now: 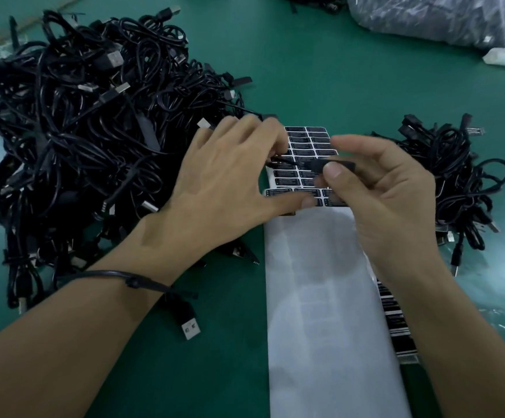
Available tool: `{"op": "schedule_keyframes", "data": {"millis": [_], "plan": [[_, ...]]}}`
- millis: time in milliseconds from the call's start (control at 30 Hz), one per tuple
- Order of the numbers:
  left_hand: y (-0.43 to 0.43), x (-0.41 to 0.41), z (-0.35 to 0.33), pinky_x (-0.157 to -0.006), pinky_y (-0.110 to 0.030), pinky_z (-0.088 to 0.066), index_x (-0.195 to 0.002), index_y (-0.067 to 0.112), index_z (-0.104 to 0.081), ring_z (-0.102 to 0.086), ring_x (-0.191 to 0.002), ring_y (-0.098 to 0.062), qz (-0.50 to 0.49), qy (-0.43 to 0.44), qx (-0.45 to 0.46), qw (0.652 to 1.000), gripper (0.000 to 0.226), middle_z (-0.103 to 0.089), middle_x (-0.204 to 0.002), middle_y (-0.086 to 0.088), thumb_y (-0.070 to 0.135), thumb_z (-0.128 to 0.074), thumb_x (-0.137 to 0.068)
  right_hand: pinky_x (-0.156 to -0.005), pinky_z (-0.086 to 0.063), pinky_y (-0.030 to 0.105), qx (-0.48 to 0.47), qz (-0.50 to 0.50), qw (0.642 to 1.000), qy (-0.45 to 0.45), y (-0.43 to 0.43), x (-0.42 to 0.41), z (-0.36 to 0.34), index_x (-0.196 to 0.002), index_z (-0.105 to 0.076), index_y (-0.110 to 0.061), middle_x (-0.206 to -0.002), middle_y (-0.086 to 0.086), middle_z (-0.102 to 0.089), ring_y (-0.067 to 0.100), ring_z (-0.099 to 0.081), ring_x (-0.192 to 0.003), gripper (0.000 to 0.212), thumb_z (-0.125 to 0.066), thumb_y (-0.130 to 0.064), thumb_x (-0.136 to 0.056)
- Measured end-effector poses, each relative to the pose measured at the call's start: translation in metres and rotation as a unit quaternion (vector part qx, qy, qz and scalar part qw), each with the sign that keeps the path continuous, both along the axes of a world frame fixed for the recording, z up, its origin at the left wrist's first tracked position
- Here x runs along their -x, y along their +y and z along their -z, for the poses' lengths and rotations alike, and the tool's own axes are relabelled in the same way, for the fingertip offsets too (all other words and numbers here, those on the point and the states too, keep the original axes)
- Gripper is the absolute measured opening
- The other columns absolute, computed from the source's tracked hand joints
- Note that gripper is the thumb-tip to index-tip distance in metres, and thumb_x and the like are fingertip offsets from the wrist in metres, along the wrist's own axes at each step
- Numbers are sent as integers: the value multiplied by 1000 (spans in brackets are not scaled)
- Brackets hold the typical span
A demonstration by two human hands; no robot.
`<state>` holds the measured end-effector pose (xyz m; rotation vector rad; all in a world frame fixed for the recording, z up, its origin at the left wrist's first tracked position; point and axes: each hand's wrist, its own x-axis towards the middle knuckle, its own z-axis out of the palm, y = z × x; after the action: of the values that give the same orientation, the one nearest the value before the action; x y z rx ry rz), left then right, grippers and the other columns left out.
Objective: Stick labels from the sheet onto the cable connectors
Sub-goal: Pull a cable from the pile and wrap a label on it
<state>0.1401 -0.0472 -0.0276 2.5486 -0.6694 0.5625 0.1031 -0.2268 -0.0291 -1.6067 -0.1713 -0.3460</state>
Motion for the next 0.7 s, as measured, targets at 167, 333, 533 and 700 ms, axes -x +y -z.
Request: {"op": "schedule_keyframes", "data": {"millis": [167, 333, 533, 700], "plan": [[-1, 2, -3, -92, -38, -38, -111, 18, -68, -59, -89, -17, 114, -12, 31, 993, 42, -67, -96, 9, 48, -40, -101, -78, -55, 21, -38, -63, 996, -44, 5, 4, -4, -97, -60, -14, -83, -5, -76, 11, -73, -81, 16, -69, -7, -86], [0, 0, -3, -75, -40, -46, -103, 12, -68, -57, -63, -24, 100, 22, 48, 994, 29, -66, -71, 2, 30, -46, -104, -80, -56, 23, 87, 33, 995, -26, 5, 3, 1, -107, -63, -27, -93, -12, -76, 7, -71, -89, 13, -63, -17, -97], [1, 1, -1, -59, -50, -47, -92, 16, -48, -60, -57, -29, 45, 106, 68, 991, 20, -65, -65, -3, 27, -38, -107, -115, -22, 36, 568, 49, 815, 104, 1, 6, 6, -153, -32, -27, -150, -5, -40, 17, -27, -140, 77, -48, -69, -90], [2, 2, -2, -58, -48, -48, -80, 16, -40, -58, -58, -29, 31, 166, 62, 984, 27, -69, -71, -6, 33, -40, -100, -115, -26, 40, 577, 50, 801, 149, 6, 12, -2, -154, -28, -30, -151, -1, -41, 22, -30, -140, 93, -39, -84, -79]]}}
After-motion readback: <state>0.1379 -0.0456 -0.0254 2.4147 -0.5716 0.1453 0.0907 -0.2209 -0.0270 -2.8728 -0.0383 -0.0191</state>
